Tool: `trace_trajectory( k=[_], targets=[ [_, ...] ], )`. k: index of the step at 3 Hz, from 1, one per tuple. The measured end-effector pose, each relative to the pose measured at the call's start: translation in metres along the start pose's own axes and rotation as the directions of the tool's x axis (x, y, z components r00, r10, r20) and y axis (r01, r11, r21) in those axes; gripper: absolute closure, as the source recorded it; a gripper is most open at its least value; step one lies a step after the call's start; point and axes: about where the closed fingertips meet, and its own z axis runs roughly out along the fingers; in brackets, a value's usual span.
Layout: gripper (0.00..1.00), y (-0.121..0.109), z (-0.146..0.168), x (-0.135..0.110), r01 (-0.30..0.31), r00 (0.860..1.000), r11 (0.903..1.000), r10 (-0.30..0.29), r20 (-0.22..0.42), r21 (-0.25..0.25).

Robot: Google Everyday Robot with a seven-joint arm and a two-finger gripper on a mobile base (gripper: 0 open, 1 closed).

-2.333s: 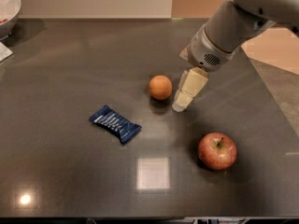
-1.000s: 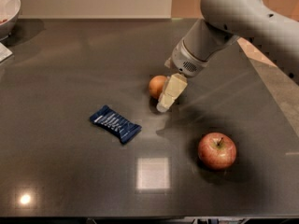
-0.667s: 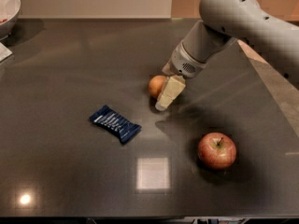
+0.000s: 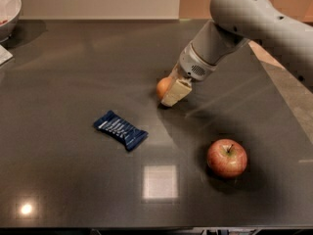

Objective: Move orange near rxbar blueberry

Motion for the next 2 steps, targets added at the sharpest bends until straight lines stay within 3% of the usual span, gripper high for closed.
trace_trajectory(
  k=[1,2],
  targets=[
    [0.87,0.016,-0.002,-0.013,0.032,0.999,0.9993,-0.032,0.021,-0.021],
    [1.00,0.038,0.008,-0.029,0.074,0.997,0.9952,-0.072,0.034,-0.064]
  ],
)
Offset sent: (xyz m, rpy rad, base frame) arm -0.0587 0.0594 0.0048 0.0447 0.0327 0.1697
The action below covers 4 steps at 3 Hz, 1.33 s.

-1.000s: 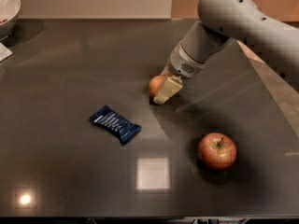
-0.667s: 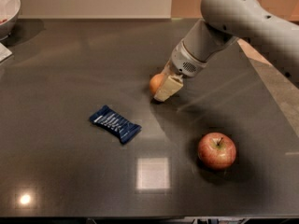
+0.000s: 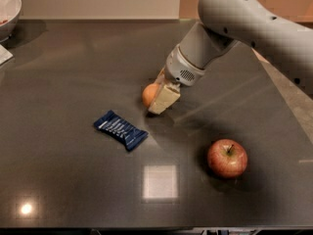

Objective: Move orange near rxbar blueberry

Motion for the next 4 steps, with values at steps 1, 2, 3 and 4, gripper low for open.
trace_trajectory(
  k=[1,2,3,4],
  targets=[
    [1.00,0.016,0.018,-0.013,0.042,0.999,0.9983,-0.042,-0.001,-0.040],
    [0.82,0.024,0.032,-0.017,0.061,0.998,0.9966,-0.061,-0.010,-0.056],
    [0.58,0.028,0.036,-0.023,0.077,0.997,0.9953,-0.077,-0.004,-0.059],
    [0.35,0.031,0.038,-0.025,0.084,0.996,0.9949,-0.084,0.004,-0.056]
  ],
)
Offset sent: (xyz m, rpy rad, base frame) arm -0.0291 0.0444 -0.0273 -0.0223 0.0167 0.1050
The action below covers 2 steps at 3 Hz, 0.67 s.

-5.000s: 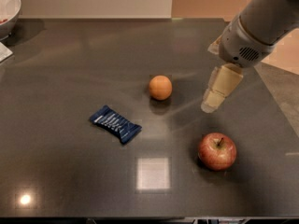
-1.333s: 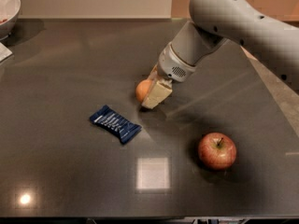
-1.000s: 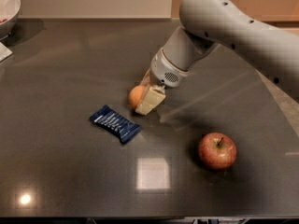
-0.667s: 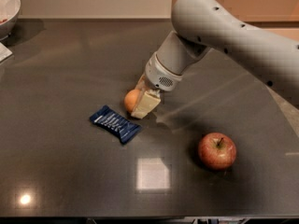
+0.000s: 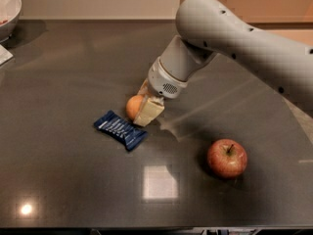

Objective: Move orange near rxbar blueberry

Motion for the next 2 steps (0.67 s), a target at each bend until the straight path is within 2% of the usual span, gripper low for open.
trace_trajectory(
  k=[1,2],
  targets=[
    [0.12,0.0005,0.0010,-0.0005,0.001,1.000,1.0000,-0.001,-0.001,-0.002],
    [0.00,0.0011,0.0021,-0.0011,0.003,1.000,1.0000,-0.003,-0.001,-0.004]
  ],
)
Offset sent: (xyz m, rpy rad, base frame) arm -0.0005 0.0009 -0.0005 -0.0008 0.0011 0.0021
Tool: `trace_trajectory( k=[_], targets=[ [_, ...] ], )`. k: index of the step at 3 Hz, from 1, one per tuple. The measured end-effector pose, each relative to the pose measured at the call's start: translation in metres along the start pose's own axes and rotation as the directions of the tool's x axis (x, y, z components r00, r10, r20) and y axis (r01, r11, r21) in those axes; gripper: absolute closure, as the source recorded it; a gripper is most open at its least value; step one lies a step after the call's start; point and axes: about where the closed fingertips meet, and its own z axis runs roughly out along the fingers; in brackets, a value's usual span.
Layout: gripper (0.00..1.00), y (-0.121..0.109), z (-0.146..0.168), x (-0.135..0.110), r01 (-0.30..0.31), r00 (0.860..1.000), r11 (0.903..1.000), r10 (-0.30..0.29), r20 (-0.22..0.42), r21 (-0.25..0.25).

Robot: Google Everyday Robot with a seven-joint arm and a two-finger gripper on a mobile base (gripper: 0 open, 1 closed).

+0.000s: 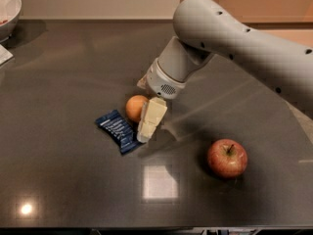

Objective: Move orange near rxbar blueberry

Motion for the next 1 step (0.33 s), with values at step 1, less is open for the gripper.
trace_trajectory(
  k=[1],
  targets=[
    [0.00,0.0000,0.0000,0.0000,0.000,1.000,1.0000,0.000,0.000,0.000]
  ],
)
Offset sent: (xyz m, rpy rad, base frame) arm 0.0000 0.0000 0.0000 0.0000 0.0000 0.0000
